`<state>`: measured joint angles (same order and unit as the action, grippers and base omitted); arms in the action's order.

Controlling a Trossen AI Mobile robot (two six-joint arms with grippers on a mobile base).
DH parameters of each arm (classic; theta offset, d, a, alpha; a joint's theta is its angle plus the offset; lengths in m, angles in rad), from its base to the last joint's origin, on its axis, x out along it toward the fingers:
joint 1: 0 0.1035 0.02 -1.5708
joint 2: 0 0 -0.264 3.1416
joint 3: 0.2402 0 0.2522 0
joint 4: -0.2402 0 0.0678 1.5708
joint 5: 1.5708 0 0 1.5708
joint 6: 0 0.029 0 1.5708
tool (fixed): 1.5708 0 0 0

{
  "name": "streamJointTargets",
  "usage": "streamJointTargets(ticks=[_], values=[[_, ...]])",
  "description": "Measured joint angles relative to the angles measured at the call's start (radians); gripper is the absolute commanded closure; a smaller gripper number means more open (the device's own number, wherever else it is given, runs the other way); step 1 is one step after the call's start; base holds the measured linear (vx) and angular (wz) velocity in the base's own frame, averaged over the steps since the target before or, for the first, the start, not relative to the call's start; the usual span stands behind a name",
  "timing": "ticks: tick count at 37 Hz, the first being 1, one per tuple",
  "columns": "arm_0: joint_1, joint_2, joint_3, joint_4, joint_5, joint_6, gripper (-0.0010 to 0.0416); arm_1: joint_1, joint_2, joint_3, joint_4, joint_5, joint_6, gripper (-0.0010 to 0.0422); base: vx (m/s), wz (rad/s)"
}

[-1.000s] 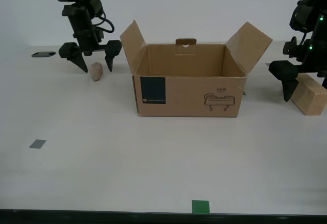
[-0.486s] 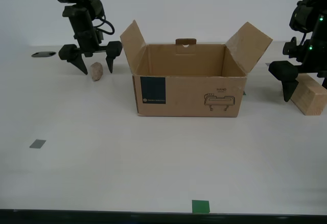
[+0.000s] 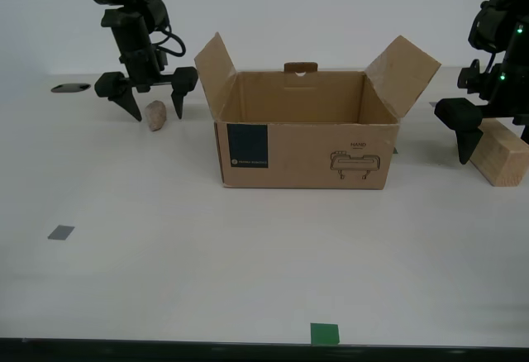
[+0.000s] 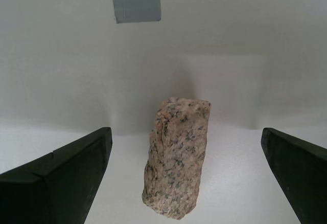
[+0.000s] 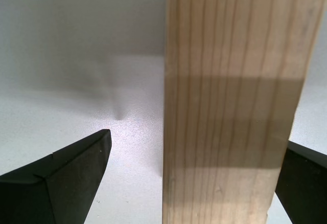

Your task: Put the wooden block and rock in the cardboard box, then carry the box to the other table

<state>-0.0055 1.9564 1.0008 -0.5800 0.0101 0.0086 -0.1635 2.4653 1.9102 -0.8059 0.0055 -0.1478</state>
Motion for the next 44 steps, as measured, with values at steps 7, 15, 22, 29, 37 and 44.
streamJointTargets(ticks=[7, 15, 22, 29, 37, 44], values=[[0.000, 0.000, 0.000, -0.001, 0.000, 0.003, 0.0012, 0.000, 0.000, 0.000, -0.018, 0.000, 0.000, 0.0012, 0.000, 0.000], [0.000, 0.000, 0.000, 0.000, 0.000, 0.003, 0.0013, 0.000, 0.000, 0.000, -0.018, 0.000, 0.000, 0.0012, 0.000, 0.000], [0.000, 0.000, 0.000, 0.002, 0.000, 0.004, 0.0013, 0.000, 0.000, 0.000, -0.010, 0.000, 0.000, 0.0012, 0.000, 0.000], [0.000, 0.000, 0.000, 0.004, 0.000, 0.006, 0.0012, 0.000, 0.000, 0.000, -0.006, 0.000, 0.000, 0.0012, 0.000, 0.000], [0.000, 0.000, 0.000, 0.005, 0.000, 0.012, 0.0012, 0.000, 0.000, 0.000, -0.001, 0.000, 0.000, 0.0012, 0.000, 0.000], [0.000, 0.000, 0.000, 0.005, 0.000, 0.014, 0.0022, 0.000, 0.000, 0.000, -0.001, 0.000, 0.000, 0.0012, 0.000, 0.000]])
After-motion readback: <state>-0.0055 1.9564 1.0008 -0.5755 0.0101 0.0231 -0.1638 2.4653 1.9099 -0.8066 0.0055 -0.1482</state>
